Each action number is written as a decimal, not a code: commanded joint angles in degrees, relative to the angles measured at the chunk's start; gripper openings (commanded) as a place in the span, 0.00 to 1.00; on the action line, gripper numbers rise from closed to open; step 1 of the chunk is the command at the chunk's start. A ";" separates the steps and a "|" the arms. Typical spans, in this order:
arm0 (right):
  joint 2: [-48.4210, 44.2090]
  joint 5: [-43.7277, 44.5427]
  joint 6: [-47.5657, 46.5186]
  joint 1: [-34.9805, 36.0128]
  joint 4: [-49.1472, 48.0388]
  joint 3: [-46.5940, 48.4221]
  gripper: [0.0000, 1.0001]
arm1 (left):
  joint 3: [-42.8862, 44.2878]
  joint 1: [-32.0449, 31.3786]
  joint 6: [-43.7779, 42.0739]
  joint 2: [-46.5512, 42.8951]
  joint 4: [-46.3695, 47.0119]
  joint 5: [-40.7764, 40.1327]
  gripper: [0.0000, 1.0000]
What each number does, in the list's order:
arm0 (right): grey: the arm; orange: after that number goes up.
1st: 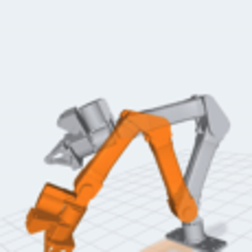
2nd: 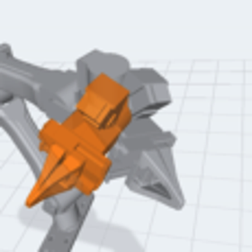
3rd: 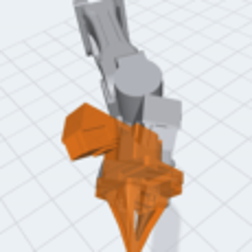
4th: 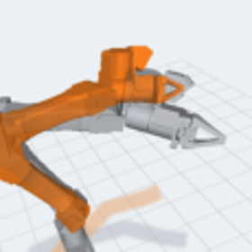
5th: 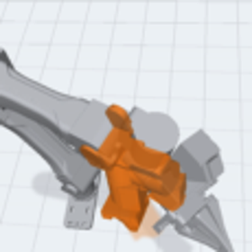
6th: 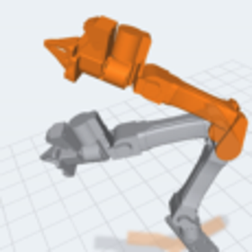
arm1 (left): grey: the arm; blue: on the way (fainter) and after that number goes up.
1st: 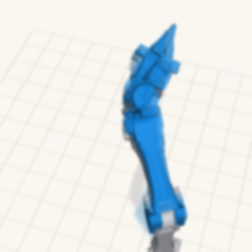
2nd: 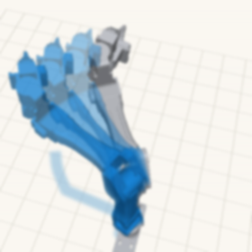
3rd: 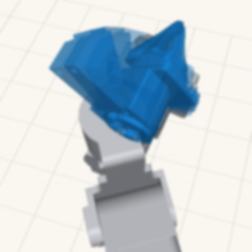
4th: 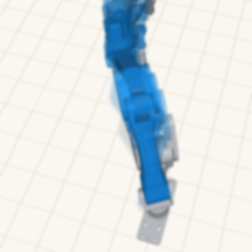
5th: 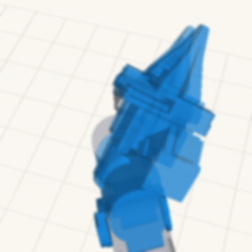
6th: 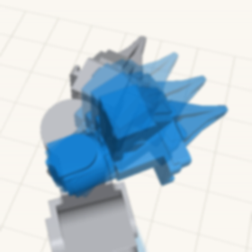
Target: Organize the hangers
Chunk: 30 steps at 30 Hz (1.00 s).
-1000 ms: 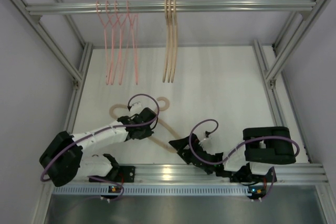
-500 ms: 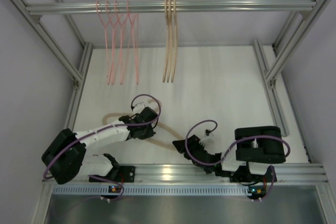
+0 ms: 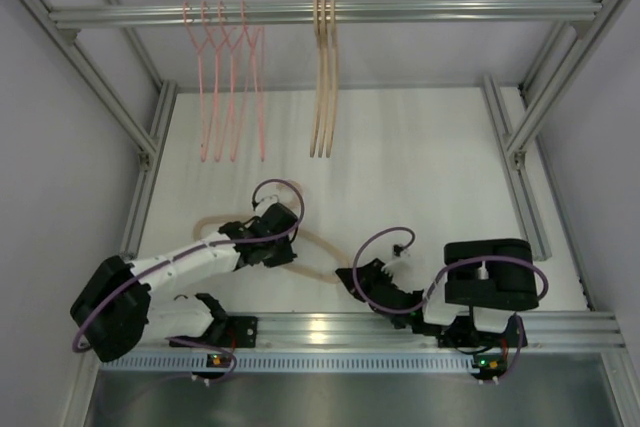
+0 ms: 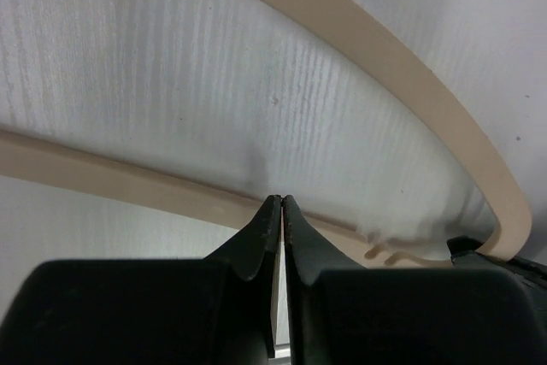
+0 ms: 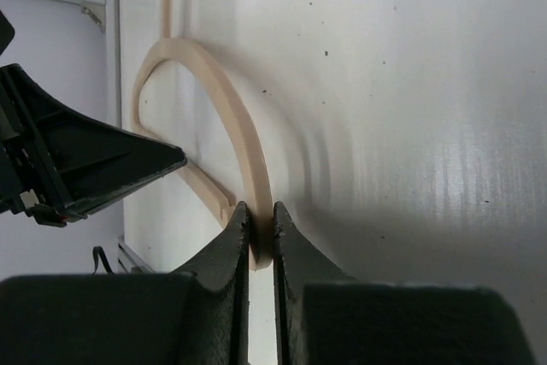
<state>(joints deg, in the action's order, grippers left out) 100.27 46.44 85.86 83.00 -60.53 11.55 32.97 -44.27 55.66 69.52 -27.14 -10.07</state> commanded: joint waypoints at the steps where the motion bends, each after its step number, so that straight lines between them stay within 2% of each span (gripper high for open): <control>1: -4.18 0.58 -5.18 -0.74 4.17 -1.79 0.00 | 3.06 0.24 -1.08 -4.90 -1.42 2.59 0.07; 3: -7.35 1.11 -5.70 -0.65 6.90 -2.15 0.00 | 6.03 0.15 -1.34 -7.01 -3.44 2.94 0.06; 6: -16.31 3.22 -5.80 0.05 20.23 -0.31 0.00 | 11.73 0.15 -1.78 -11.59 -7.12 2.25 0.05; 7: -21.47 5.05 -5.71 0.32 29.41 0.57 0.00 | 13.51 0.15 -2.04 -12.47 -8.19 1.98 0.05; 9: -26.77 6.82 -4.40 1.20 39.65 3.20 0.00 | 17.11 0.15 -2.74 -14.49 -10.21 1.54 0.05; 10: -32.10 7.61 -3.61 1.28 50.40 4.26 0.00 | 20.35 0.15 -3.01 -15.19 -12.05 0.93 0.05; 12: -37.31 9.90 -2.37 1.64 59.61 6.90 0.00 | 23.35 0.15 -3.80 -16.69 -13.73 0.31 0.05; 13: -42.30 10.34 -1.93 1.64 68.96 7.78 0.00 | 24.67 0.15 -3.98 -17.04 -14.43 -0.30 0.06; 16: -52.14 11.92 -0.17 1.99 82.53 10.15 0.00 | 29.86 0.15 -4.77 -18.62 -16.80 -0.83 0.06; 18: -57.00 12.71 0.27 2.08 88.71 12.08 0.00 | 33.64 0.15 -5.47 -19.15 -18.56 -1.01 0.06; 22: -67.90 16.83 -6.73 2.08 99.70 17.79 0.00 | 38.74 0.15 -6.70 -19.15 -20.85 -1.54 0.07; 25: -69.94 20.00 -12.45 2.08 105.33 24.99 0.00 | 41.29 0.15 -7.32 -18.54 -21.82 -1.62 0.07; 30: -68.02 22.56 -22.83 2.08 109.74 37.21 0.00 | 43.75 0.15 -8.11 -17.14 -22.52 -1.27 0.07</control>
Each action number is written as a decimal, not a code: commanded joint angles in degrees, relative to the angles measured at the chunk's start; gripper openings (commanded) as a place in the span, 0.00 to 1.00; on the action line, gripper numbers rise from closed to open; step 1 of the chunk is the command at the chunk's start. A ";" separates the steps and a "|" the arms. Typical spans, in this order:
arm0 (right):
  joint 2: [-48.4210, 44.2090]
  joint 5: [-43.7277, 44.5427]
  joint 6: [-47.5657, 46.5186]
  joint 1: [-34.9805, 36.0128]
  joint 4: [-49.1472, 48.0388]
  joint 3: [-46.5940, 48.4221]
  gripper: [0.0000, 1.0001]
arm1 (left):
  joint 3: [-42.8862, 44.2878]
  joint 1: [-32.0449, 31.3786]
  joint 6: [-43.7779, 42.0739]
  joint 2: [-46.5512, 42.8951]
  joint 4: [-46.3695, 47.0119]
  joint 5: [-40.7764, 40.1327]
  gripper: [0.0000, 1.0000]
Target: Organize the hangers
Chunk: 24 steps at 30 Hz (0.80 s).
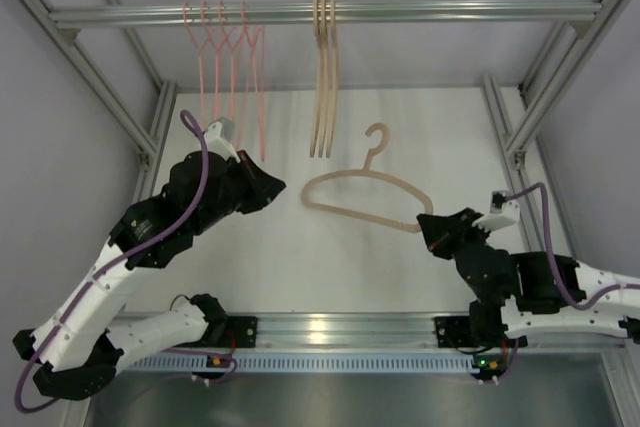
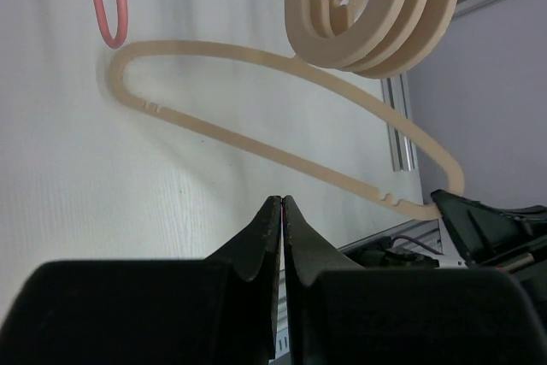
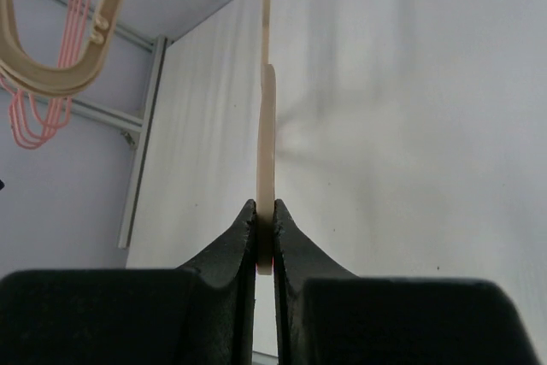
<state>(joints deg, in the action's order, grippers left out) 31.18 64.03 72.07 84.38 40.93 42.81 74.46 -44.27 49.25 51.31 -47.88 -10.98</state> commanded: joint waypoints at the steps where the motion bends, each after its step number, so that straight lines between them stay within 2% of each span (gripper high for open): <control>1: 2.30 5.66 -11.49 0.70 8.81 7.36 0.00 | 2.97 0.15 -1.79 1.25 -1.95 -0.44 0.07; 9: 6.61 10.50 -23.72 0.70 8.91 18.09 0.00 | 4.82 0.15 -2.94 2.39 -2.92 -0.97 0.07; 11: 8.01 12.16 -29.78 0.70 6.81 21.16 0.00 | 4.91 0.15 -3.11 2.48 -2.92 -1.32 0.07; 14: 9.34 13.31 -40.66 0.70 -0.04 24.42 0.00 | 5.00 0.15 -3.46 2.48 -2.92 -1.76 0.07; 19: 10.04 13.23 -61.65 0.70 -17.96 27.06 0.00 | 5.44 0.15 -4.08 2.83 -3.19 -2.20 0.08; 21: 10.39 12.53 -67.38 0.70 -25.32 28.12 0.00 | 5.79 0.15 -4.34 2.74 -3.45 -2.55 0.08; 24: 12.14 10.77 -75.03 0.79 -30.35 31.02 0.00 | 5.88 0.15 -4.69 2.74 -3.63 -2.81 0.09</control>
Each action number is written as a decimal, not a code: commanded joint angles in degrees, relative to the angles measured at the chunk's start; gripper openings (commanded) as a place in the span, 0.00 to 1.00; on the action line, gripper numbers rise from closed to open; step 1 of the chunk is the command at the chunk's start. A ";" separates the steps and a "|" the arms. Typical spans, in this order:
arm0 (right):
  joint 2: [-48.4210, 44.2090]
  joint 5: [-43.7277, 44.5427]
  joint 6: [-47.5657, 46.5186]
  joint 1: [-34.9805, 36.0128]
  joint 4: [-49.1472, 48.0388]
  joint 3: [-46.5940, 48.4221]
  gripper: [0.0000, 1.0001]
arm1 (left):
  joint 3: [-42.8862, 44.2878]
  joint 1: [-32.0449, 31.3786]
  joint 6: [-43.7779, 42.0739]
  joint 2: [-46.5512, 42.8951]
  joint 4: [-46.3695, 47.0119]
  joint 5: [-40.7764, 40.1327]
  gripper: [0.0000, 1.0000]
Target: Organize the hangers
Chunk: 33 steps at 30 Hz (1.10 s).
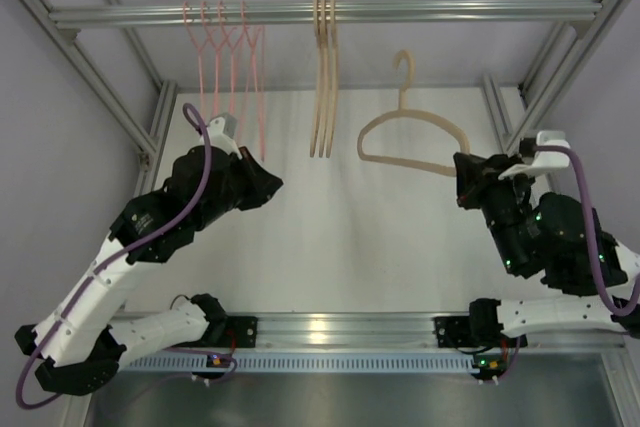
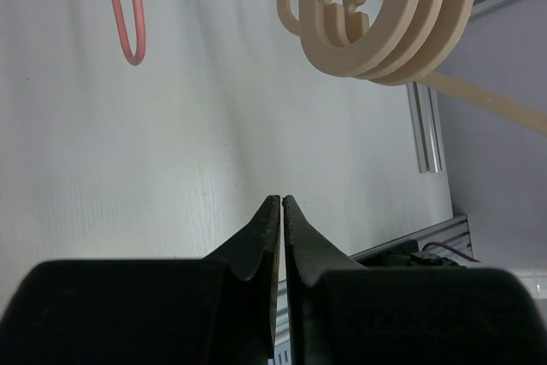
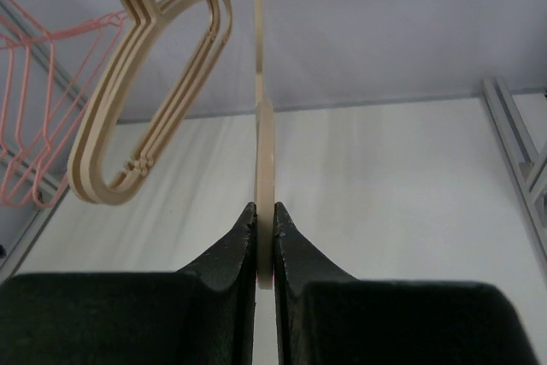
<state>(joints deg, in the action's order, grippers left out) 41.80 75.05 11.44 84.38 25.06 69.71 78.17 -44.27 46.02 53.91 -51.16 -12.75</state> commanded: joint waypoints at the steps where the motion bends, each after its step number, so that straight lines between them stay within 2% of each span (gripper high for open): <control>1: 1.79 -0.95 -18.52 0.79 -16.34 5.16 0.00 | 2.16 0.15 -1.55 0.32 -0.43 -1.13 0.09; 14: 4.60 -9.21 -21.28 0.70 -13.81 15.36 0.00 | 2.86 0.15 -2.51 0.84 -1.31 -1.48 0.09; 24: 5.75 -10.89 -30.59 0.79 -23.20 15.45 0.00 | 2.95 0.15 -2.78 0.76 -1.93 -1.84 0.09; 33: 8.46 -11.06 -36.13 0.70 -27.08 19.76 0.00 | 2.95 0.15 -2.78 0.76 -2.02 -1.23 0.09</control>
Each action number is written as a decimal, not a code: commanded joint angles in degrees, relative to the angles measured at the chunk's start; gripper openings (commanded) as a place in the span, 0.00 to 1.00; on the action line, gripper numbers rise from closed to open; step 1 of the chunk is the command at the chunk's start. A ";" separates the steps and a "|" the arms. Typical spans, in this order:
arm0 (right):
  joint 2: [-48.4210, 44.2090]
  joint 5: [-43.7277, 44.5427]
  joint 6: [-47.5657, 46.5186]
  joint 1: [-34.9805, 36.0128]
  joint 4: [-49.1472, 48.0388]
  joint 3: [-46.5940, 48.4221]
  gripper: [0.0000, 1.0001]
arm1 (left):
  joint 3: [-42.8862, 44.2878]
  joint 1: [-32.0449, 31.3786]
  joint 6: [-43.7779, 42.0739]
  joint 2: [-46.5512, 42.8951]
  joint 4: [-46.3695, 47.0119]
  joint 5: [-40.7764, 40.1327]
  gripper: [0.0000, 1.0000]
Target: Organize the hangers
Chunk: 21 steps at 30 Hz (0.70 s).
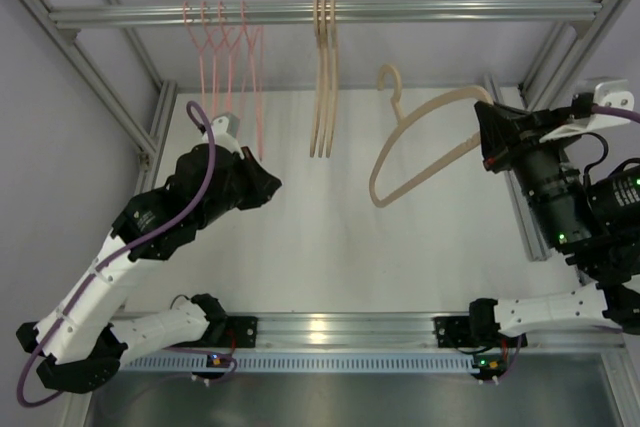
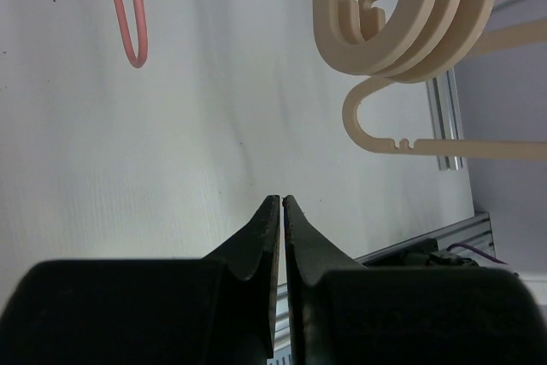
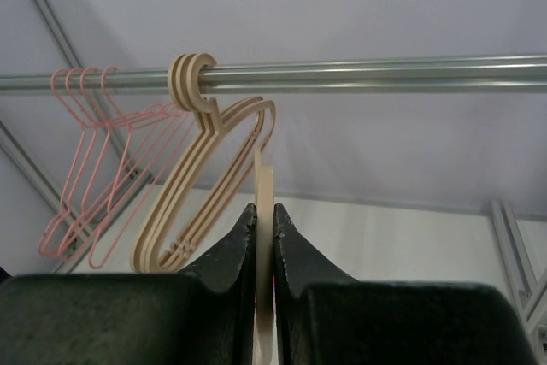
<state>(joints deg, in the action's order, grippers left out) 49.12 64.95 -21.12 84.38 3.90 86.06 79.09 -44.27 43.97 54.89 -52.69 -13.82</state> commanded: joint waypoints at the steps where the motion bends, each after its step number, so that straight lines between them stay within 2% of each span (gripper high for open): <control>1: 1.50 -1.05 -4.01 0.70 -5.75 4.46 0.00 | 2.29 0.15 -0.72 0.21 -0.49 0.63 0.09; 4: 2.64 -0.70 -3.58 0.79 -4.78 4.73 0.00 | 2.04 0.15 -0.55 1.53 2.22 9.05 0.08; 5: 2.82 -0.44 -3.31 0.79 -4.52 4.47 0.00 | 0.73 -0.37 -0.11 1.44 6.76 14.99 0.10; 6: 2.73 -0.18 -2.61 0.70 -4.43 4.12 0.00 | -2.16 -1.16 0.68 0.84 8.90 16.27 0.12; 10: 1.68 1.58 -1.73 0.79 -4.17 1.66 0.00 | -7.88 -10.98 2.26 1.17 17.51 12.96 0.31; 11: 1.33 1.76 -1.38 0.70 -3.99 1.48 0.00 | -8.59 -17.10 2.27 2.14 19.36 11.73 0.35; 14: 0.01 2.02 0.38 0.70 -1.27 0.95 0.00 | -11.84 -27.41 3.57 6.88 26.65 5.75 0.46; 16: -0.61 2.20 1.08 0.70 -0.91 0.86 0.00 | -14.65 -28.59 5.24 9.44 31.57 6.52 0.46; 18: -0.78 2.29 2.14 0.79 0.93 1.21 0.00 | -21.15 -28.85 7.53 9.53 43.06 7.32 0.45; 20: -0.87 2.46 2.67 0.79 2.07 1.48 0.00 | -25.71 -28.68 7.54 8.91 53.68 6.88 0.52; 21: -0.87 2.46 2.93 0.70 2.34 1.65 0.00 | -25.83 -28.50 7.54 10.31 55.83 7.06 0.56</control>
<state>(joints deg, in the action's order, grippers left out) 48.73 66.83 -19.88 84.38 4.21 86.54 55.05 -73.10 49.60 65.36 -16.19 -5.52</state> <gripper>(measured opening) 0.051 0.535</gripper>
